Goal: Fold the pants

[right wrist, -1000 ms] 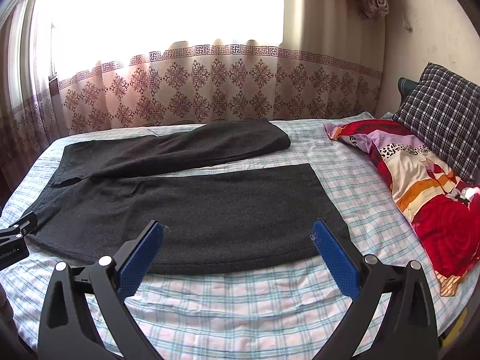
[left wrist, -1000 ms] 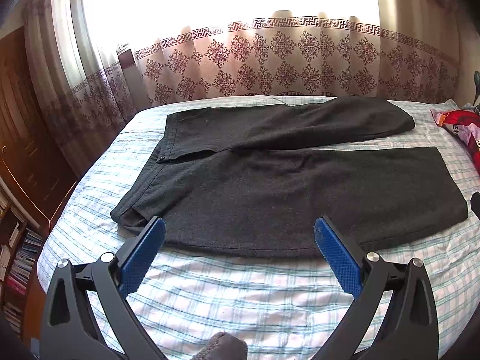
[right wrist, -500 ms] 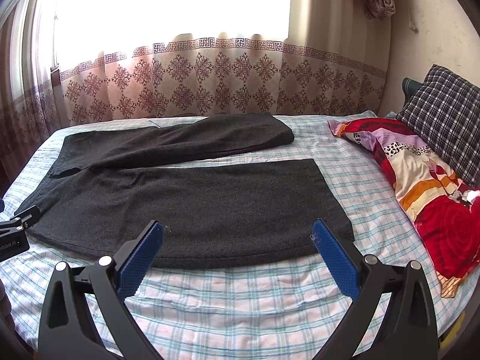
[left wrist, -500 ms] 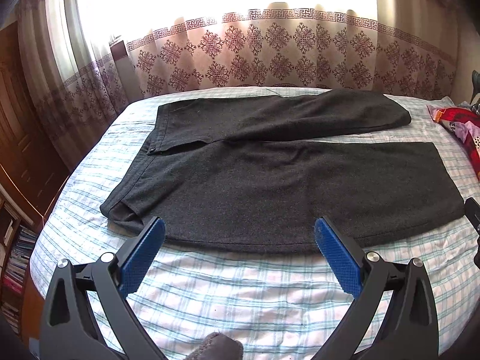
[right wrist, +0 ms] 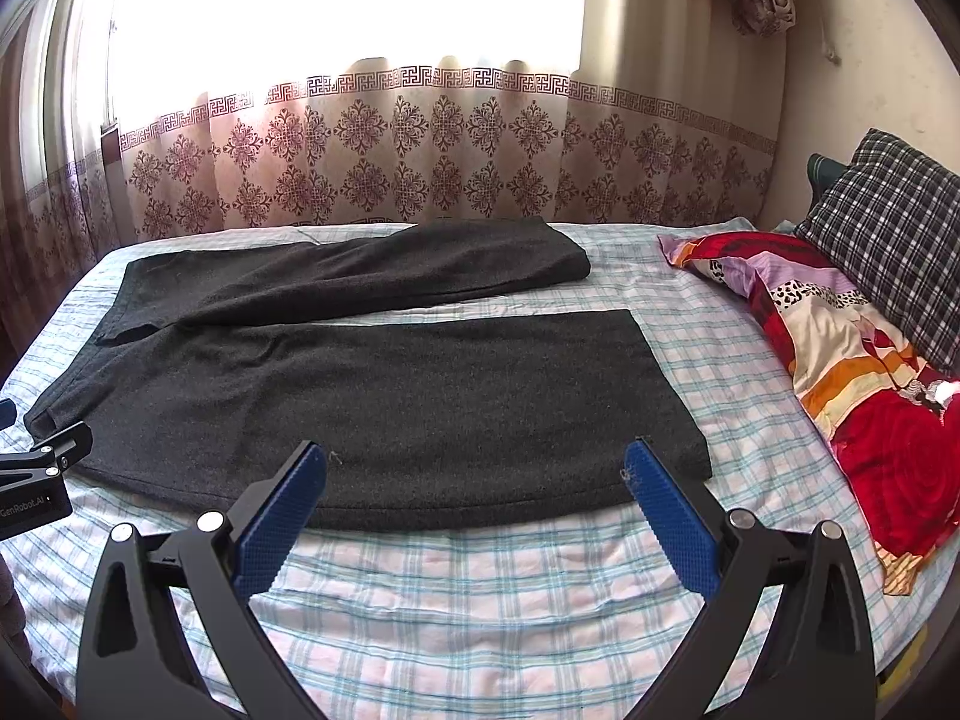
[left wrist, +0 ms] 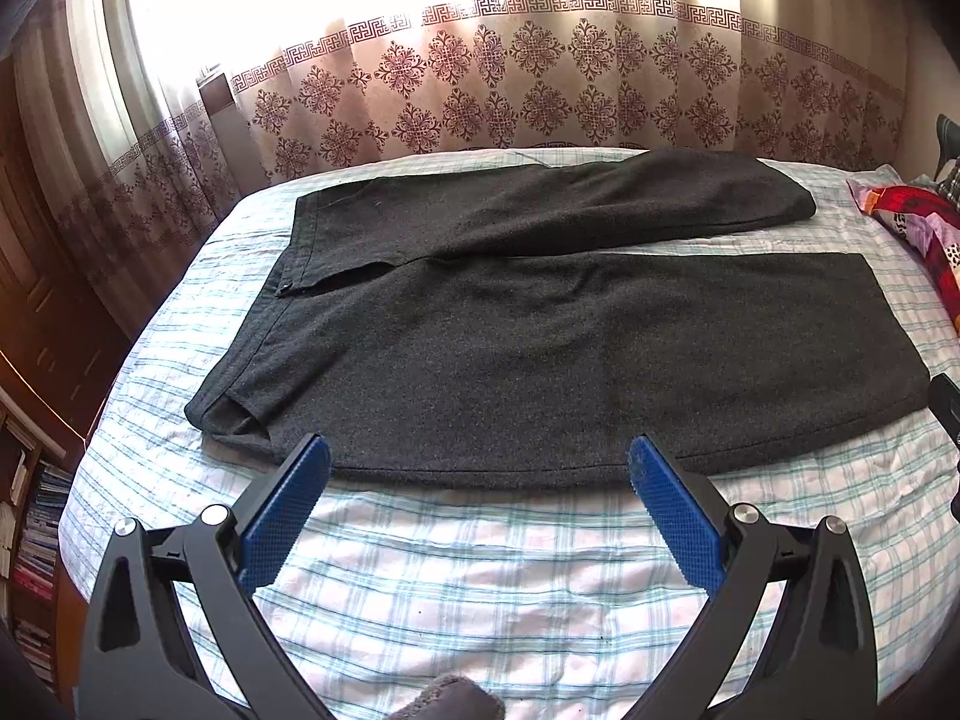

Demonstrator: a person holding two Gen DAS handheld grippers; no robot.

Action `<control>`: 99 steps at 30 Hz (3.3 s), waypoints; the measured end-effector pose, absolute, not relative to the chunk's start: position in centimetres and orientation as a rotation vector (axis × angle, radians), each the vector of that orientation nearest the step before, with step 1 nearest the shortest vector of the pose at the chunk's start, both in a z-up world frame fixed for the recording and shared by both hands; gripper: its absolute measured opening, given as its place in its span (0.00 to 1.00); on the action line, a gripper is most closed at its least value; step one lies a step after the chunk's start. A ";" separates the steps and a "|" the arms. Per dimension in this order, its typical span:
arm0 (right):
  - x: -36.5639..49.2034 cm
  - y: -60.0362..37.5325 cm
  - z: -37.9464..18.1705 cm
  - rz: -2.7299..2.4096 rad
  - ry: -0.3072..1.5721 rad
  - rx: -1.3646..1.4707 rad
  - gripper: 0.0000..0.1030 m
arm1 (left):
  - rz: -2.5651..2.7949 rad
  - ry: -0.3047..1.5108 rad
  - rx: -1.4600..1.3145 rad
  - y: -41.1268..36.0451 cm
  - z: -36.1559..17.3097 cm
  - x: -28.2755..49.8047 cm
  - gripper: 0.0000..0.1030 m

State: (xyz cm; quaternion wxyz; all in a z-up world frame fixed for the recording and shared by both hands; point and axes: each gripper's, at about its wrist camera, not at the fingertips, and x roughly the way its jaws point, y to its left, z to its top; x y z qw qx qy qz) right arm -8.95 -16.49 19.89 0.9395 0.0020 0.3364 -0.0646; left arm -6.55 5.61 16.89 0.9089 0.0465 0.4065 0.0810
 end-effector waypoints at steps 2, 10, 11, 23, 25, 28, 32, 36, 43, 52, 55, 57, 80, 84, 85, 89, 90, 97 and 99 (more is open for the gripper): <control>-8.9 -16.5 19.8 -0.132 0.690 0.005 0.95 | 0.166 0.841 0.095 5.6 16.9 -6.5 0.98; -8.7 -16.7 19.3 -0.141 0.700 0.002 0.95 | 0.186 0.845 0.082 6.3 16.8 -5.9 0.98; -8.6 -16.9 19.1 -0.146 0.704 0.004 0.95 | 0.186 0.847 0.077 6.5 16.7 -5.8 0.98; -3.1 -20.6 17.0 -0.196 0.784 -0.008 0.95 | 0.204 0.874 0.079 11.9 15.2 0.9 0.98; -1.4 -21.2 16.3 -0.199 0.809 0.000 0.95 | 0.197 0.901 0.041 13.0 14.4 2.6 0.98; 1.4 -21.5 15.0 -0.190 0.852 0.003 0.95 | 0.187 0.927 -0.018 14.4 13.2 5.1 0.98; 5.9 -21.9 13.6 -0.190 0.884 -0.008 0.95 | 0.189 0.955 -0.011 15.2 11.5 9.4 0.98; 10.6 -22.6 11.7 -0.202 0.938 -0.008 0.95 | 0.209 0.965 0.016 16.1 10.0 14.1 0.98; 14.5 -22.2 7.4 -0.190 1.025 -0.056 0.95 | 0.208 1.017 0.015 16.5 6.1 17.7 0.98; 13.7 -23.0 5.0 -0.135 1.068 -0.036 0.95 | 0.201 1.036 0.022 17.1 3.6 17.4 0.98; 16.5 -23.7 7.1 -0.131 1.018 -0.041 0.95 | 0.194 0.983 0.042 17.1 5.5 18.8 0.98; 19.4 -24.8 8.4 -0.155 0.976 -0.040 0.95 | 0.191 0.958 0.052 17.4 6.8 20.5 0.98; 30.2 -35.9 8.2 -0.264 0.882 0.341 0.26 | 0.339 1.024 0.041 25.2 3.3 38.2 0.98; 28.9 -36.4 5.6 -0.281 0.974 0.310 0.27 | 0.342 1.033 0.019 25.4 2.8 38.7 0.98; 28.7 -36.2 5.4 -0.278 0.965 0.291 0.30 | 0.343 1.036 0.022 25.5 2.8 38.8 0.98; 28.4 -36.6 6.9 -0.408 0.946 0.221 0.76 | 0.333 1.040 0.043 25.3 3.0 38.7 0.98; 28.2 -36.8 7.6 -0.438 0.923 0.204 0.76 | 0.325 1.047 0.029 25.6 3.3 38.6 0.98; 31.9 -32.2 11.7 -0.360 0.827 0.000 0.77 | 0.274 1.001 0.022 25.8 6.1 38.4 0.98; 34.5 -29.9 11.8 -0.302 0.823 -0.044 0.77 | 0.290 1.003 0.052 26.0 6.1 39.0 0.98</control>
